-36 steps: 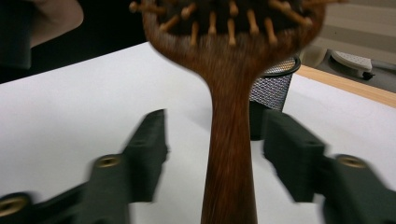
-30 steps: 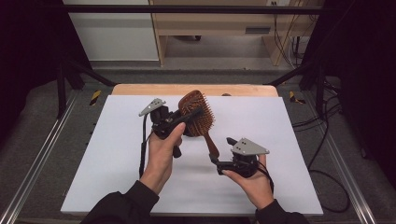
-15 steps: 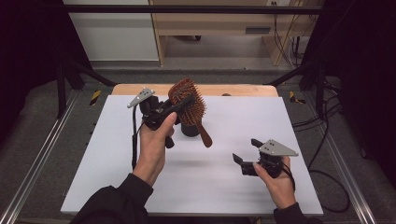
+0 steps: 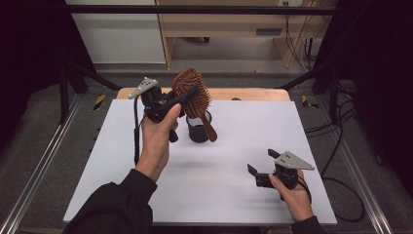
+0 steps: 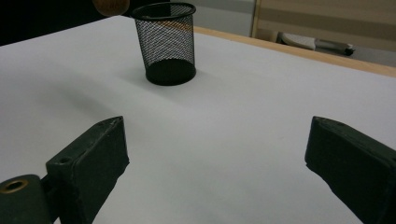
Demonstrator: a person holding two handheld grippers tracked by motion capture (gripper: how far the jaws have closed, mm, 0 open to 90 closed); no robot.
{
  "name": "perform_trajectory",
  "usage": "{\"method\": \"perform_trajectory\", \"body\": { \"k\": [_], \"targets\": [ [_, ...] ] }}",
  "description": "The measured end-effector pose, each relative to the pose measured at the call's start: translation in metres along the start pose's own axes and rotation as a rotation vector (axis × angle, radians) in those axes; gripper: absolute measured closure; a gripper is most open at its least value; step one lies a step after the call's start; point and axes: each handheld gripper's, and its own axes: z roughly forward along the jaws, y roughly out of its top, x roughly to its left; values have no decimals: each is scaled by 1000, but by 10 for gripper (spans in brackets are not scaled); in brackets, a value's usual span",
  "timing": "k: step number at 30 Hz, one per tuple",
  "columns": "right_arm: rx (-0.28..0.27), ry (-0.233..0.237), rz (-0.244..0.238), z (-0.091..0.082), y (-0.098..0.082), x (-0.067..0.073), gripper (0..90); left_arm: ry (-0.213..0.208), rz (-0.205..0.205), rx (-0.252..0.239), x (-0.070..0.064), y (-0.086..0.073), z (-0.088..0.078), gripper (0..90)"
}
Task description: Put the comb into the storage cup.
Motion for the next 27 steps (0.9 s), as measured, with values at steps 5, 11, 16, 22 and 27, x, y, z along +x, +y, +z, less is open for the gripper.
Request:
{"method": "perform_trajectory", "body": {
  "k": [5, 11, 16, 22, 27],
  "targets": [
    [-35, -67, 48, 8, 2, -4, 68, 19, -24, -32, 9, 6, -3, 520],
    [-8, -98, 27, 14, 0, 0, 62, 30, -13, -50, 15, 16, -1, 520],
    [-2, -92, 27, 17, 1, 1, 37, 48, 35, -43, 18, 24, 2, 520],
    [6, -86, 24, 17, 0, 1, 32, 62, 35, -48, 22, 31, 6, 519],
    [10, -79, 26, 17, 1, 2, 32, 78, 47, -46, 25, 33, 11, 519]
  ]
}}
